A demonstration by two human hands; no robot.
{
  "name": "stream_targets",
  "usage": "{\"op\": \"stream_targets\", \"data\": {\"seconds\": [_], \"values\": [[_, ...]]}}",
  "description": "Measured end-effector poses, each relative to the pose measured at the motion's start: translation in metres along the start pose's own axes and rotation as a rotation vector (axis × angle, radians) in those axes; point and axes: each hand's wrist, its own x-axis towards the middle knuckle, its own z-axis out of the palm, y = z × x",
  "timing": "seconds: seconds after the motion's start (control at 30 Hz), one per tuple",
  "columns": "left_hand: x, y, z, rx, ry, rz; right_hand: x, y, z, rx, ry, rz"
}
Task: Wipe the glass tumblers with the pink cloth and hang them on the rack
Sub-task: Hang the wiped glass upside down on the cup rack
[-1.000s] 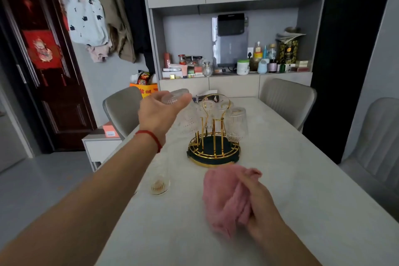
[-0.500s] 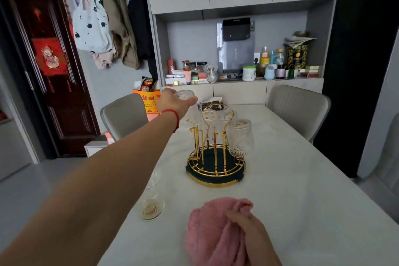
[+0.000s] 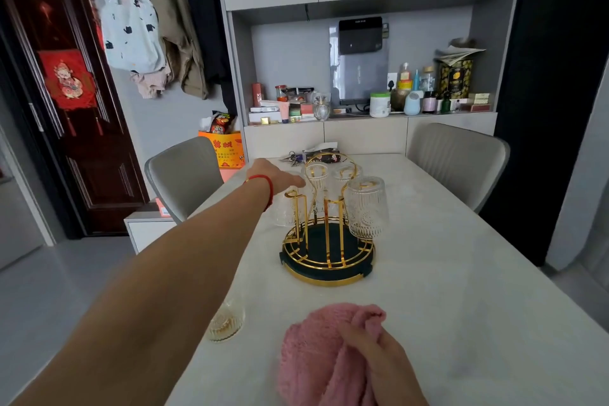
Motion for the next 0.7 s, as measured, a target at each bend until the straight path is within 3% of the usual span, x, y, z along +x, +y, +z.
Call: {"op": "stream_targets", "data": {"seconds": [0.13,0.23,0.3,0.37,0.47,0.53,0.7], "values": [[-0.002,0.001,0.003,0.024,-0.066,0.026,0.0,-0.004,-0.001,-0.014,0.018,0.021],[-0.02,0.003,-0.007,0.228,-0.026,0.125,-0.005,-0.003,-0.001,-0.001,0.017,0.022],[-0.043,-0.001,-0.018,0.323,0.122,0.272,-0.009,-0.003,0.0,0.036,0.017,0.023],[-0.083,-0.017,-0.029,0.268,0.233,0.475,-0.012,-0.002,0.001,0.065,0.03,0.035],[-0.16,-0.06,-0.041,0.233,0.208,0.698,-0.017,-0.003,0.001,0.057,0.079,0.065],[-0.204,-0.099,-0.043,0.185,0.194,0.692,-0.02,-0.004,0.0,0.073,0.105,0.095],[-0.266,-0.181,-0.036,0.023,0.178,0.363,-0.045,-0.014,0.006,0.377,0.029,0.144]]}}
